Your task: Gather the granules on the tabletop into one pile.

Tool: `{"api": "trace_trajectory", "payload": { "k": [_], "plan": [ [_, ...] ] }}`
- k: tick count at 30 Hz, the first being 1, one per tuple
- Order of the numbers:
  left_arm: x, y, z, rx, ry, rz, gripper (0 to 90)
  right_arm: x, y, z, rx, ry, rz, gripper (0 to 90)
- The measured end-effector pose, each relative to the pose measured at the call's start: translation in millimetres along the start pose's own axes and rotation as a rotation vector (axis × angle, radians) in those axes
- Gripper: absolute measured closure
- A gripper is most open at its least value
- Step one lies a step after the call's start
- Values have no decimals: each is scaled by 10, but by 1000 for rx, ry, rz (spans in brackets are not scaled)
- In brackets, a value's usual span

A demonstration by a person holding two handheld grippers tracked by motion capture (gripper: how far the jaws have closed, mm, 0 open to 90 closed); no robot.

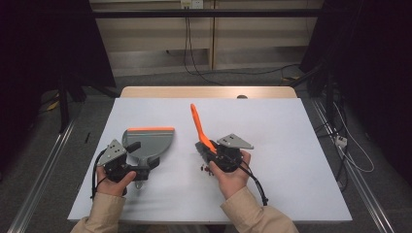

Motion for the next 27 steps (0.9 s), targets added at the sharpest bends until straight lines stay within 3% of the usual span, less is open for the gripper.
{"api": "trace_trajectory", "payload": {
  "k": [5, 11, 16, 19, 27],
  "plan": [
    [-4, 1, 2, 5, -2, 6, 46, -219, -30, -115, -4, 44, -16, 710],
    [-8, 3, 8, 8, -1, 5, 46, -268, -160, -311, -38, 58, -82, 710],
    [-7, 2, 7, 5, 2, 2, 46, -133, -229, -393, -69, 6, -96, 710],
    [-7, -4, 0, 3, 1, 1, 46, 11, -226, -361, -77, -10, -147, 709],
    [7, 2, -9, -1, 1, -7, 47, 229, -230, -207, -71, -54, -191, 707]
  ]
}}
Point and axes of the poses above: each handheld gripper's, and its own axes: z roughly backward along the jaws, y roughly out of its top, x roughly to its right, the point moved 7 cm from there along -z, roughly forward along the jaws, and after that the axes turned 10 degrees about -z, right-handed, at the moved point
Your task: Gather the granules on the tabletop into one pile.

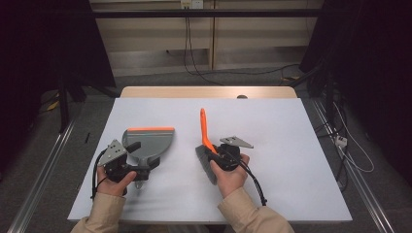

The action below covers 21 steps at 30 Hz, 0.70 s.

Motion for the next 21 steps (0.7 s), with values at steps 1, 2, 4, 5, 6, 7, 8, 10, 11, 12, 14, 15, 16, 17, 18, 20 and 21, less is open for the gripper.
{"api": "trace_trajectory", "payload": {
  "k": [1, 2, 4, 5, 6, 7, 8, 10, 11, 12, 14, 15, 16, 17, 18, 20, 21],
  "plan": [
    [3, 2, -2, 1, 0, 1, 46, 9, -2, 13, 0, 0, -5, 707],
    [3, 3, -3, 1, 1, 1, 46, 25, -3, 29, 1, -2, -6, 707],
    [3, 0, -2, -3, 1, 0, 46, 58, -6, 59, 4, -6, -13, 707],
    [4, 0, -2, -4, 1, -2, 46, 73, -4, 73, 6, -9, -12, 706],
    [5, 1, -2, -4, 0, -3, 47, 87, -5, 86, 3, -11, -16, 707],
    [6, 3, -3, -3, 1, -2, 47, 99, -2, 98, 4, -15, -18, 707],
    [8, 5, -4, -2, 0, -1, 47, 111, 3, 111, 5, -20, -12, 707],
    [9, 8, -6, 0, 0, -1, 46, 132, 7, 133, 6, -25, -18, 708],
    [10, 8, -8, 1, 1, -1, 47, 141, 9, 143, 9, -25, -16, 708],
    [10, 7, -9, -1, 0, -2, 46, 149, 8, 151, 8, -23, -22, 708],
    [10, 7, -13, -1, 0, -3, 46, 160, 7, 156, 15, -21, -32, 708],
    [10, 9, -16, 0, 0, -2, 47, 157, 7, 154, 17, -18, -36, 708],
    [10, 10, -17, 1, 0, -2, 46, 150, 10, 151, 19, -12, -40, 709],
    [9, 11, -17, 0, -1, -4, 46, 138, 13, 146, 20, -5, -45, 709],
    [8, 12, -19, 1, -1, -4, 46, 124, 20, 143, 21, 4, -51, 709],
    [6, 10, -18, -2, -1, -2, 47, 92, 49, 145, 23, 21, -62, 710],
    [4, 8, -19, -2, -2, -4, 46, 77, 72, 148, 30, 28, -64, 710]
  ]
}}
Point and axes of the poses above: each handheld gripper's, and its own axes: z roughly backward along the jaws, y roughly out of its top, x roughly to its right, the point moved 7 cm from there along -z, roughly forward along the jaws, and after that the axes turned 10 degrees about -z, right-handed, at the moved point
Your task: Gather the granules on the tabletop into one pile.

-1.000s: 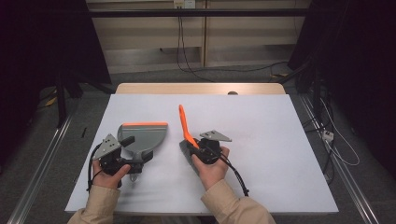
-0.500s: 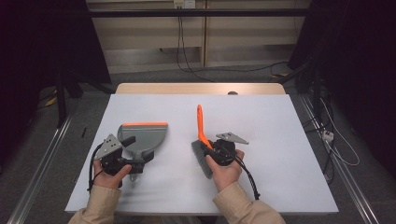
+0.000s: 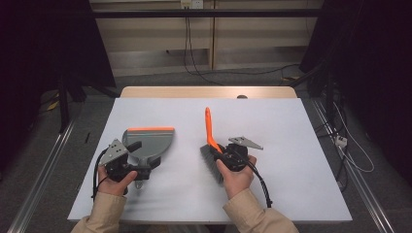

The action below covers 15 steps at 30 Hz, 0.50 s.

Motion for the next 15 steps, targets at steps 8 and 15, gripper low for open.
{"api": "trace_trajectory", "payload": {
  "k": [8, 15],
  "plan": [
    [-14, 4, 11, 5, 3, 3, 46, -67, 277, 50, 39, 32, 15, 710],
    [-21, 4, 5, 6, 3, 9, 47, -120, 463, -115, 45, 63, 103, 710]
  ]
}}
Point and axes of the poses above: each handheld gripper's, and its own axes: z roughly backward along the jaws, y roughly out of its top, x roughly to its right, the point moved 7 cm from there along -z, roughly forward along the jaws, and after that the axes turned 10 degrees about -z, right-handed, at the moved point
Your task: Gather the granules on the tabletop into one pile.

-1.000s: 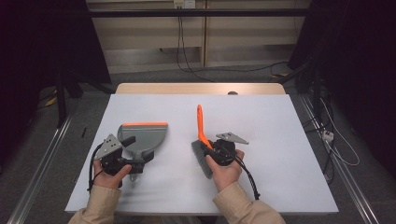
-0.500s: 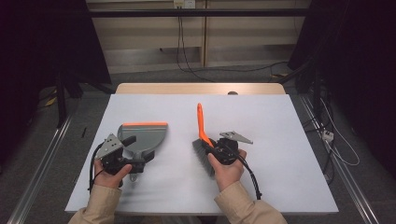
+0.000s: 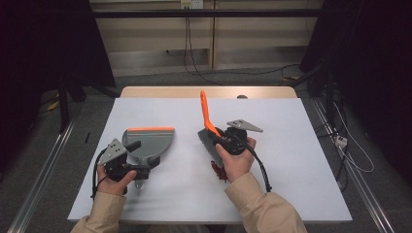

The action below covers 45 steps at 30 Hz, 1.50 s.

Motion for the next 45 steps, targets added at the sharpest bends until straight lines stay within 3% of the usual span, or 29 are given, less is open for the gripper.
{"api": "trace_trajectory", "payload": {
  "k": [11, 16, 24, 32, 39, 45],
  "plan": [
    [-38, -22, 7, 0, 5, 12, 46, -26, -31, -515, -4, 29, 103, 710],
    [-55, -38, 14, -2, 9, 16, 46, -6, -109, -585, -34, 22, 133, 710],
    [-47, -36, 21, -4, 9, 11, 46, 0, -218, -499, -76, 34, 172, 710],
    [-38, -36, 15, -8, 6, 9, 47, 2, 4, -380, -14, 67, 152, 710],
    [-30, -59, 33, -42, 6, 6, 46, 241, 171, -93, -14, 55, 194, 710],
    [-9, -91, 24, -105, 11, 3, 50, 515, 96, 141, -38, 22, 204, 710]
  ]
}}
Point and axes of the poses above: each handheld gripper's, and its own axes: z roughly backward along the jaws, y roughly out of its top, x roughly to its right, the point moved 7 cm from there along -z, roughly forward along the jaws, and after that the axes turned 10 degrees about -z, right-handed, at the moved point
